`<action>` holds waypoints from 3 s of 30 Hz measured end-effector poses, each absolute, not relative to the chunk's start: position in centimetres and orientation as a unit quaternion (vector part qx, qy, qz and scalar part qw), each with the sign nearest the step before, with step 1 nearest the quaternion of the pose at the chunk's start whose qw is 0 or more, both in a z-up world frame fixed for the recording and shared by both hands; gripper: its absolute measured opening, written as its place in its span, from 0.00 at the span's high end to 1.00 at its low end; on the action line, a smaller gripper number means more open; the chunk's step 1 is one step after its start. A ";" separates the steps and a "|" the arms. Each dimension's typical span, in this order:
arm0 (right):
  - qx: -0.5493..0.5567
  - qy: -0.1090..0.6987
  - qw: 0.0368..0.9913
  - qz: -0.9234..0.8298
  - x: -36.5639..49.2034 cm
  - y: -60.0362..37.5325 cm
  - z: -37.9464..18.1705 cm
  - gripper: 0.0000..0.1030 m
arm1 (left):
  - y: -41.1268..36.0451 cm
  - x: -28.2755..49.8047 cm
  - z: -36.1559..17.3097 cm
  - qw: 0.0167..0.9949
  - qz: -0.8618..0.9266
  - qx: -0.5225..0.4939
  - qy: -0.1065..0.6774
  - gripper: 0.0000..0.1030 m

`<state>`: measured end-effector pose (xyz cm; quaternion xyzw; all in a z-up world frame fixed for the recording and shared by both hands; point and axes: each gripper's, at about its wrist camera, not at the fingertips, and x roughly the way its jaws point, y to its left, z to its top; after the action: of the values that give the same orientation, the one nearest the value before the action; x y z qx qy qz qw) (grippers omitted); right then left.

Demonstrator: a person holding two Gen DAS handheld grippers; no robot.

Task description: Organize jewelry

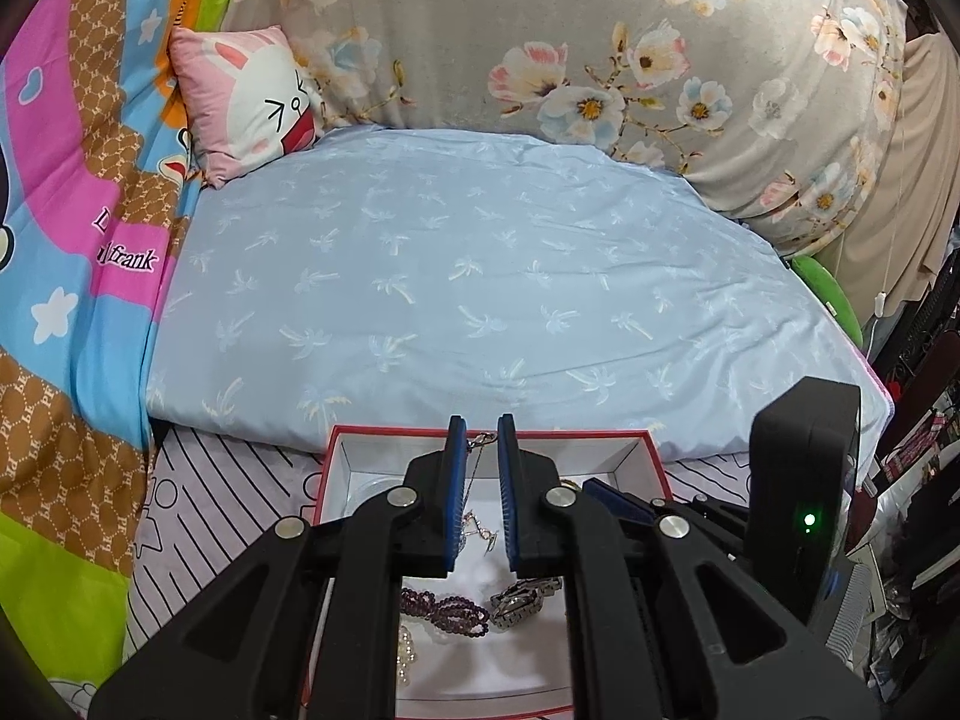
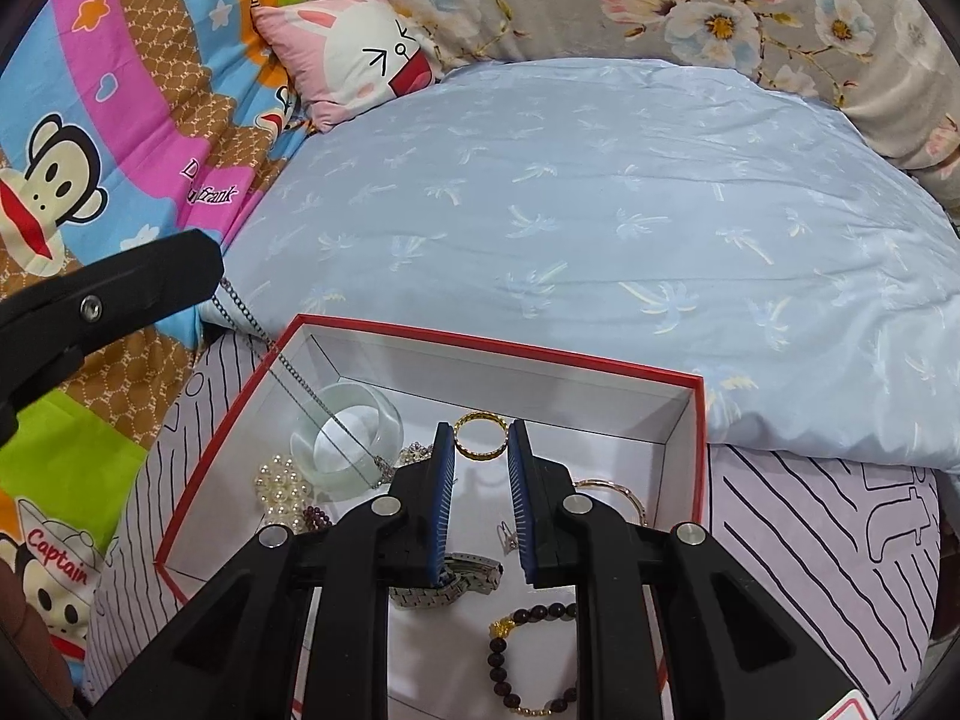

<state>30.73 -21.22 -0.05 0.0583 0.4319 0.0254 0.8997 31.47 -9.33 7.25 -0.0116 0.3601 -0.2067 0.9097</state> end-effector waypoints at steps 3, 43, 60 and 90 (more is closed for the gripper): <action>0.054 0.434 0.899 0.024 31.0 -21.0 -0.3 0.84 | -9.1 31.5 6.7 0.907 -0.205 -0.017 0.368 0.90; 0.070 0.398 0.914 -0.031 20.6 -21.4 1.4 0.66 | -6.5 27.0 1.8 0.905 -0.152 0.005 0.397 0.72; 0.091 0.401 0.909 -0.064 14.8 -20.7 1.3 0.55 | -5.5 21.7 0.7 0.907 -0.137 0.003 0.397 0.66; 0.071 0.396 0.909 -0.111 10.2 -19.3 -0.2 0.36 | -5.1 16.4 -1.0 0.913 -0.108 0.017 0.394 0.43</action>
<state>10.18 -19.31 -0.17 0.0710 0.3957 -0.1115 0.9088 16.36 -5.06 -0.98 0.0169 0.3938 -0.1081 0.9127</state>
